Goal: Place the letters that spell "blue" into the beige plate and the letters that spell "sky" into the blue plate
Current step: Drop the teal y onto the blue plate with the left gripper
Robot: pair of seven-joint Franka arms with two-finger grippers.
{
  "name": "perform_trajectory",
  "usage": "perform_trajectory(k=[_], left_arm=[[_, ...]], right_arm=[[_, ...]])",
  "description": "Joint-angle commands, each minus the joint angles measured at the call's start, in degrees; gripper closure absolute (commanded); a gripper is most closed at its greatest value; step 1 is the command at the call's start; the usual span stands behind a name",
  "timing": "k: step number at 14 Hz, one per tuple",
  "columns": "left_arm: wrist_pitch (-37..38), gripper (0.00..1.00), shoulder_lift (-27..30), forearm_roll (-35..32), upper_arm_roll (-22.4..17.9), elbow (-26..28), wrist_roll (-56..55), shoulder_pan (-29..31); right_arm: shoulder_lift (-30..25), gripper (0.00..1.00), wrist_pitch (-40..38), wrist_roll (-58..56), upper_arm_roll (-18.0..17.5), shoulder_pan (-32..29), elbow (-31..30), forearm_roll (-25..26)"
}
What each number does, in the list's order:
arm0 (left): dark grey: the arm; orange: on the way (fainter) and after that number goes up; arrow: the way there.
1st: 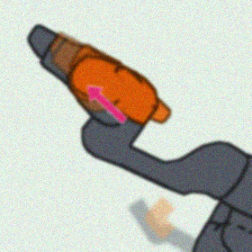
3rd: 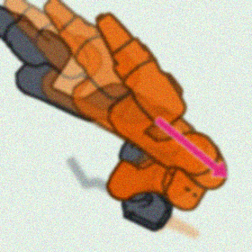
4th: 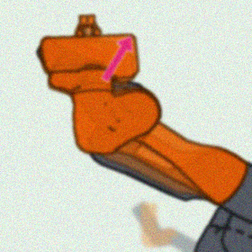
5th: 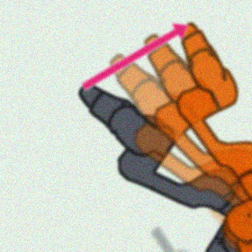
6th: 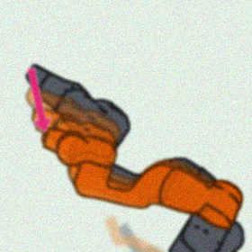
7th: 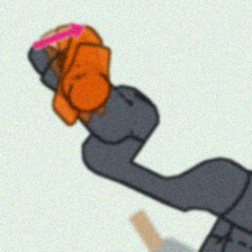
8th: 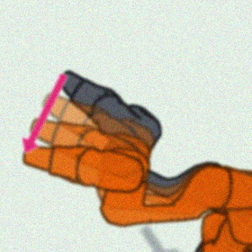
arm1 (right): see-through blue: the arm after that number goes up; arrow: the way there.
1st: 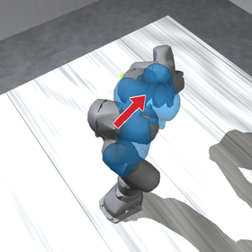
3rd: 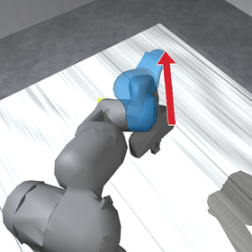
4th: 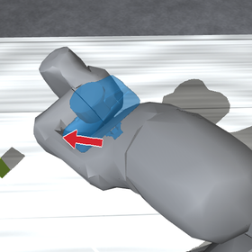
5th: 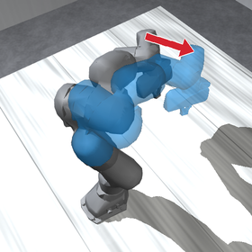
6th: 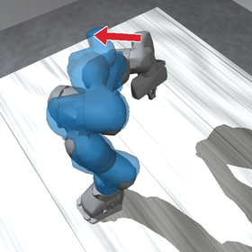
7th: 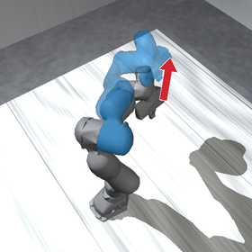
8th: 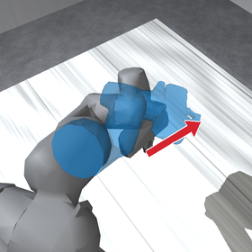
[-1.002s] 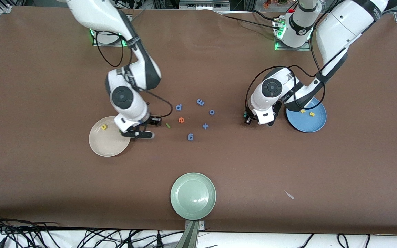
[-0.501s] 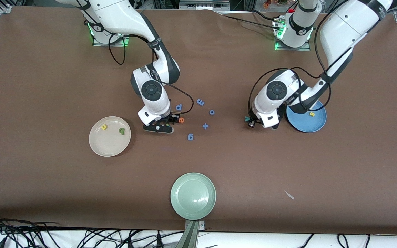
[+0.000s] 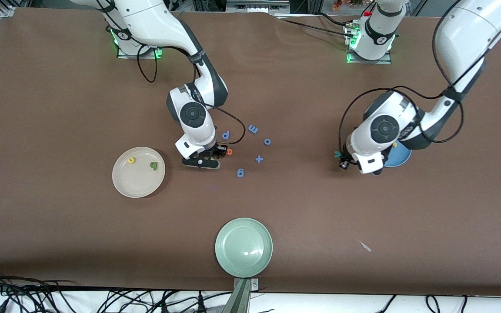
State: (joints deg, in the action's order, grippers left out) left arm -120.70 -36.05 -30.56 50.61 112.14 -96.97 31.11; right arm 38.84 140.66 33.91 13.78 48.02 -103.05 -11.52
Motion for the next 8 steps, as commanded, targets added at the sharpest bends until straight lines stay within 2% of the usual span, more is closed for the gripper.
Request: perform_trajectory(k=[1, 5, 8], left_arm=[[4.8, 1.00, 1.3, 0.8, 0.9, 1.2, 9.8, 4.8], [4.9, 1.00, 3.6, -0.3, 0.9, 6.1, 20.4, 10.2], [3.6, 1.00, 3.2, -6.7, 1.0, 9.1, 21.1, 14.4]], right_arm=[[0.3, 0.53, 1.0, -0.5, 0.5, 0.8, -0.4, -0.5], [0.0, 0.62, 0.8, -4.0, 1.0, 0.1, -0.4, -0.4], [0.0, 0.70, 0.8, -4.7, 1.3, -0.4, -0.1, -0.4]])
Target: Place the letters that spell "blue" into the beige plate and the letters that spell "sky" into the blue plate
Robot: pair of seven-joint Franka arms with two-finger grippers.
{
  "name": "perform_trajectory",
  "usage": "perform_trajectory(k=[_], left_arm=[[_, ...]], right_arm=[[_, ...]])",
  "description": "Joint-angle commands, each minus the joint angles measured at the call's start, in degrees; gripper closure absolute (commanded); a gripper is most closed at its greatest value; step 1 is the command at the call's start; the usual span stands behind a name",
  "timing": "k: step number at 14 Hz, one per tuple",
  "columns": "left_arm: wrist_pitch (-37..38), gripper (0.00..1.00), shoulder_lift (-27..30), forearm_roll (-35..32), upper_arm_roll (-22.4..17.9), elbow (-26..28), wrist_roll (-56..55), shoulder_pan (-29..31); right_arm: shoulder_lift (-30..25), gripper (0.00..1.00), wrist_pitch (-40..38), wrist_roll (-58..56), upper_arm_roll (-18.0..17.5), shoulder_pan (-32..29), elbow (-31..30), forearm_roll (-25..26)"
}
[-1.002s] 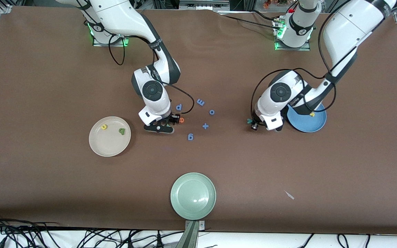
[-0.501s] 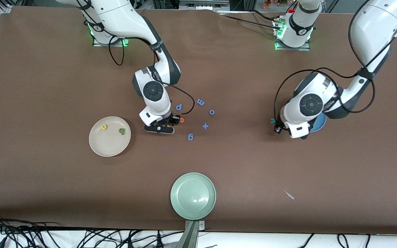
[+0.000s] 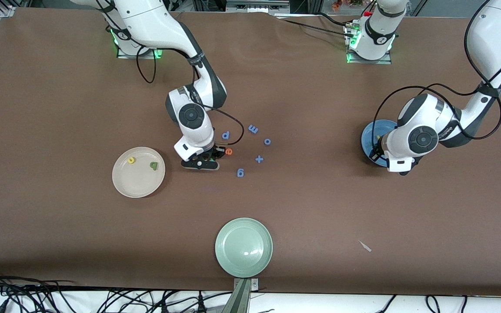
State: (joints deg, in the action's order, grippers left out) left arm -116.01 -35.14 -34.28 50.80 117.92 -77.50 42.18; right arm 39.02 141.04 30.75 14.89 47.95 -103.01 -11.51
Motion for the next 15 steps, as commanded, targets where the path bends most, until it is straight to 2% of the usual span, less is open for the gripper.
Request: perform_trajectory(k=[1, 2, 4, 6, 8, 10, 12, 14, 15], left_arm=[[-2.2, 1.00, 2.3, -3.2, 0.8, 4.2, 2.0, 3.8], [-3.5, 0.98, 2.2, -3.2, 0.7, 4.8, 2.1, 3.8], [-5.4, 0.65, 2.1, -3.2, 0.8, 5.1, 2.0, 3.9], [-5.1, 0.40, 2.4, -2.2, 1.0, 4.3, 1.7, 4.0], [-4.8, 0.33, 2.8, -1.9, 1.1, 2.9, 1.2, 4.0], [-3.3, 0.29, 3.5, -0.1, 1.3, 0.7, 2.0, 4.0], [-3.0, 0.25, 3.5, -0.1, 1.8, -2.0, 2.1, 3.9], [-1.9, 0.00, 3.4, 0.1, 1.8, -7.1, 3.3, 3.5], [-0.1, 0.00, 3.1, 0.1, 1.8, -10.0, 3.5, 3.0]], right_arm=[[-0.2, 0.74, 0.3, -2.2, 0.2, -0.4, -0.3, -0.4], [-0.2, 0.76, 0.4, -2.3, 0.3, -0.4, -0.3, -0.4], [-0.3, 0.81, 0.3, -2.3, 0.3, -0.4, -0.3, -0.4], [-0.3, 0.87, 0.3, -2.2, 0.3, -0.4, -0.3, -0.5], [-0.4, 1.00, 0.3, -2.3, 0.3, -0.4, -0.3, -0.5], [-0.6, 1.00, 0.2, -3.1, 0.4, -0.5, -0.2, -0.5], [-1.8, 1.00, -4.3, -6.7, 2.9, -0.8, 0.8, -0.6], [-3.6, 1.00, -10.6, -12.3, 6.4, -1.0, 2.4, -0.6], [-4.0, 1.00, -13.7, -16.6, 8.6, -1.1, 3.5, -0.7]])
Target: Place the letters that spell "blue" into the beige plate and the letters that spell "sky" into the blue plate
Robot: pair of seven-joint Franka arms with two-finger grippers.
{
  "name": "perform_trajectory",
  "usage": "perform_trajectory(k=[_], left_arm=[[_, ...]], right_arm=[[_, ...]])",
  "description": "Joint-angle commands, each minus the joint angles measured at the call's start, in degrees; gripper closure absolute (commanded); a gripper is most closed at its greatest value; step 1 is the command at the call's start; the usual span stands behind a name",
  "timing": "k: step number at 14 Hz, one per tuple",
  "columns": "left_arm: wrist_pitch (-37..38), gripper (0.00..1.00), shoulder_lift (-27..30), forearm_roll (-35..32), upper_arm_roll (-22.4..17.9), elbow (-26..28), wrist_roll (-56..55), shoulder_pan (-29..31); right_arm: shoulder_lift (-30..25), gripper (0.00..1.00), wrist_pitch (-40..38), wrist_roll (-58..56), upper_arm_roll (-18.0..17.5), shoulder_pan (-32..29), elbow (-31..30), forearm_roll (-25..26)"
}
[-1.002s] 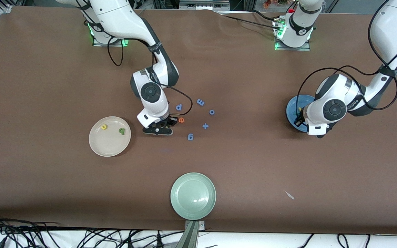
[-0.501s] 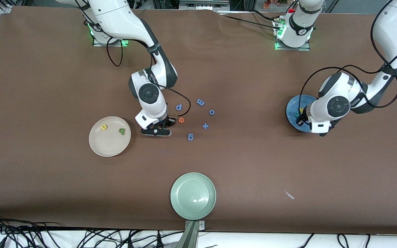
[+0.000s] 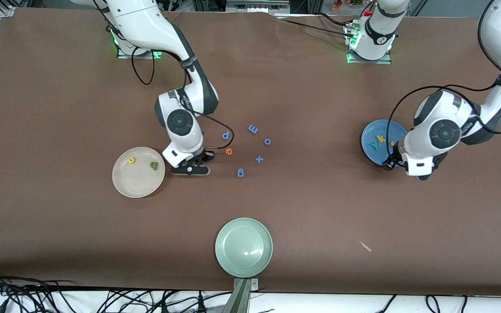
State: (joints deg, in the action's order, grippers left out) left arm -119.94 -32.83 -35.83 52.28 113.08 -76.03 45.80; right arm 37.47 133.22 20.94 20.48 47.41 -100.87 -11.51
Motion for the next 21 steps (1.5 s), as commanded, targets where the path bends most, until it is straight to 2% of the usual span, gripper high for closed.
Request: perform_trajectory(k=[1, 4, 6, 7, 9, 10, 11, 12, 14, 15, 18, 19, 21], left_arm=[[5.1, 0.00, 0.1, 1.6, 0.3, -8.3, 2.5, -1.0], [8.7, 0.00, -0.2, 1.7, 0.4, -13.7, 9.6, -0.7], [14.9, 0.00, 0.0, 3.2, 0.3, -18.3, 17.5, -0.5], [19.0, 0.00, 0.0, 3.4, 0.3, -21.5, 21.3, -0.4], [21.2, 0.00, 2.1, 7.2, -0.7, -24.6, 28.3, 0.4], [21.2, 0.00, 4.9, 11.5, -3.6, -24.7, 31.9, -0.2], [21.2, 0.00, 7.8, 19.8, -7.2, -24.9, 35.8, -1.1], [21.1, 0.00, 11.8, 27.9, -12.5, -25.0, 42.0, -3.8], [21.5, 0.00, 19.3, 37.3, -27.8, -23.9, 56.9, -13.5], [23.2, 0.00, 21.0, 38.7, -33.3, -23.8, 61.1, -18.1], [25.1, 0.00, 25.0, 37.9, -47.7, -23.9, 62.0, -34.3], [25.0, 0.00, 25.6, 37.9, -51.3, -24.4, 62.1, -39.2], [25.0, 0.00, 27.3, 37.8, -53.3, -24.1, 62.1, -43.2]], right_arm=[[-2.7, 1.00, -8.7, -11.1, 5.5, -0.6, 2.0, -0.7], [-3.0, 1.00, -10.4, -22.0, 10.6, -0.6, -0.3, -0.7], [-3.3, 1.00, -7.8, -25.1, 12.0, -0.7, -3.0, -0.8], [-3.3, 0.97, -6.5, -25.7, 12.4, -1.1, -3.9, -0.8], [-3.3, 0.56, -5.8, -26.2, 12.4, -1.5, -4.5, -0.8], [-3.4, 0.39, -6.0, -26.1, 12.4, -1.5, -4.3, -0.8], [-3.5, 0.35, -6.3, -25.7, 12.4, -1.5, -4.0, -0.9], [-3.8, 0.34, -6.6, -25.3, 12.1, -1.4, -3.7, -1.6], [-4.1, 0.34, -7.0, -23.5, 11.6, -1.1, -2.6, -5.5], [-4.0, 0.34, -7.6, -21.0, 11.2, -0.5, -1.4, -7.1], [-3.0, 0.33, -7.0, -6.7, 7.1, 2.2, 1.0, -8.3], [-1.7, 0.33, -6.1, -1.9, 4.9, 2.7, 2.2, -9.2], [-0.2, 0.33, -3.2, 6.3, 2.6, 4.5, 3.2, -9.6]])
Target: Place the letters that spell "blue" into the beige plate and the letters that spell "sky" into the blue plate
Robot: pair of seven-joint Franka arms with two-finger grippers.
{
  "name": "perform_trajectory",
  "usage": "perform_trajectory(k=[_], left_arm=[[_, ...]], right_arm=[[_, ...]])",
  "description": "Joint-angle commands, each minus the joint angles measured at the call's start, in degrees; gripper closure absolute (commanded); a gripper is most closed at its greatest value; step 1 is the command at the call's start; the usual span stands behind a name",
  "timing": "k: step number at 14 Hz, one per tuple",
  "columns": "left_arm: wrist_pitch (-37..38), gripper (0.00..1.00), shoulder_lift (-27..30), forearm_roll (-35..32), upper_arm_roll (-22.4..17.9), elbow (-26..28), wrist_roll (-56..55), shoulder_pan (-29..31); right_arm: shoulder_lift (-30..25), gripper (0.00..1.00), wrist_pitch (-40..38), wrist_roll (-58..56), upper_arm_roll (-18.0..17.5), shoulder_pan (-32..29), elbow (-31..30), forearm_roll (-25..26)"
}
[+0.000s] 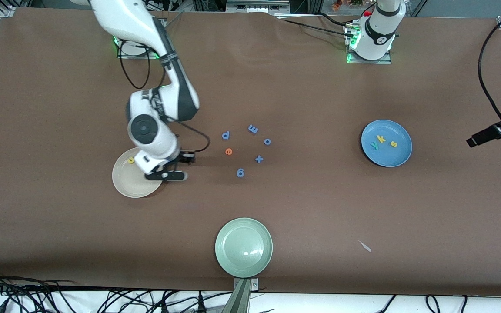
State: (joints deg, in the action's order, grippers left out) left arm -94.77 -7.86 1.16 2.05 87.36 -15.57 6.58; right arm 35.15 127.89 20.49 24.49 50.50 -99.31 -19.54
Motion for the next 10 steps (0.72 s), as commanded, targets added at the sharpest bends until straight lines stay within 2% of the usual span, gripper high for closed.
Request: perform_trajectory(k=[1, 4, 7, 10], left_arm=[[0.3, 0.00, 3.2, 0.8, -3.1, 1.8, 2.0, -4.2], [7.0, 0.00, 5.0, 0.8, -4.0, 1.5, 5.4, -6.7], [7.6, 0.00, 6.5, 1.0, -13.4, 1.1, 10.0, -14.7], [7.6, 0.00, 5.9, 0.7, -13.5, 0.9, 10.2, -14.6]], right_arm=[[2.7, 0.33, 3.9, 10.7, -2.0, 2.8, 1.6, -1.5], [3.7, 0.31, 6.6, 18.0, -2.4, 6.2, 1.6, -1.6], [5.7, 0.29, 10.3, 21.4, -3.2, 8.4, 0.9, -1.6], [8.1, 0.29, 13.3, 22.9, -3.2, 9.4, 0.9, -1.6]])
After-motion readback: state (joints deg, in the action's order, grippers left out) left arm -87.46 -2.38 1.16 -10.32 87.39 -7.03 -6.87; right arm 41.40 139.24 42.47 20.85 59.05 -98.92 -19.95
